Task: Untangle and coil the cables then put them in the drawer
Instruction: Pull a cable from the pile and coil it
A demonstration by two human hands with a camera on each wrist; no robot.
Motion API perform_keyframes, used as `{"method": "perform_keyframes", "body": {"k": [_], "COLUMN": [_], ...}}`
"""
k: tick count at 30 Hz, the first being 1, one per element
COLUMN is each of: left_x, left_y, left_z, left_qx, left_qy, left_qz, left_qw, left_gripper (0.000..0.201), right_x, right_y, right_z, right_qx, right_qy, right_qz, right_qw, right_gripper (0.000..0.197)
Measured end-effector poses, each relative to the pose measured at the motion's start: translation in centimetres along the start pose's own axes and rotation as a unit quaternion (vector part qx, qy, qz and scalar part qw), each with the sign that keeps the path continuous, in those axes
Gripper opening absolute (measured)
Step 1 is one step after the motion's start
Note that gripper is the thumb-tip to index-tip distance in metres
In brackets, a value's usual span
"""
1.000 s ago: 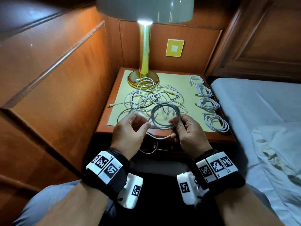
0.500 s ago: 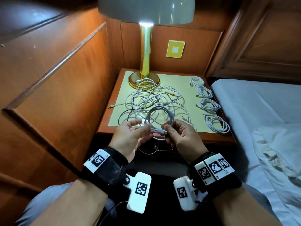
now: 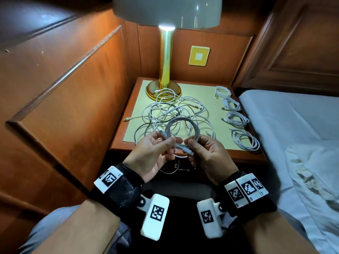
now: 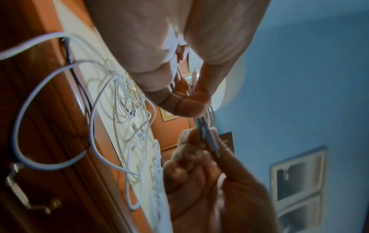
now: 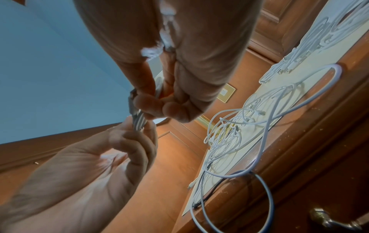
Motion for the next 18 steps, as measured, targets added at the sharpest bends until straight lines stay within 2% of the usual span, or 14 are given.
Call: {"method": "perform_keyframes", "body": {"k": [7, 10, 12, 14, 18], "left_x": [0.13, 0.27, 0.19, -0.03, -0.16], "left_y": [0.34, 0.43, 0.51, 0.54, 0.43], "left_z": [-0.14, -0.18, -0.25, -0.36, -0.42], "left_qx": [0.046, 0.069, 0.074, 0.073, 0.066], "left_qy": [-0.068, -0.083, -0.085, -0.078, -0.067], "left_qz": [-0.107, -0.098, -0.079, -0.057, -0.032], "left_qw": [0.991, 0.989, 0.991, 0.993, 0.995], "left_gripper": [0.034, 0.041, 0.04, 0.036, 0.029], "right_x": [0.04, -0.07, 0.16, 0.3, 0.1], "right_y": [-0.07, -0.24, -0.32, -0.33, -0.15], "right_z": [-0.1, 0.03, 0.16, 0.16, -0.08], "right_qx": [0.005, -0.027, -0.049, -0.053, -0.02], "right_qy": [0.001, 0.0, -0.017, -0.021, -0.008], "right_qz": [0.035, 0.061, 0.061, 0.057, 0.011], "right_qw": [0.999, 0.998, 0.997, 0.997, 1.0], "right_gripper": [0.02, 0.021, 0.039, 0.047, 0.038]}}
Point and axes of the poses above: each hand's wrist, its own z-axis away from the middle knuckle, its own y-axis out of the back of the hand, x = y × z, the point moved 4 cm from there along -z, towards the middle knuckle, and after that the axes turned 5 degrees about -z, right-handed, at the moved point
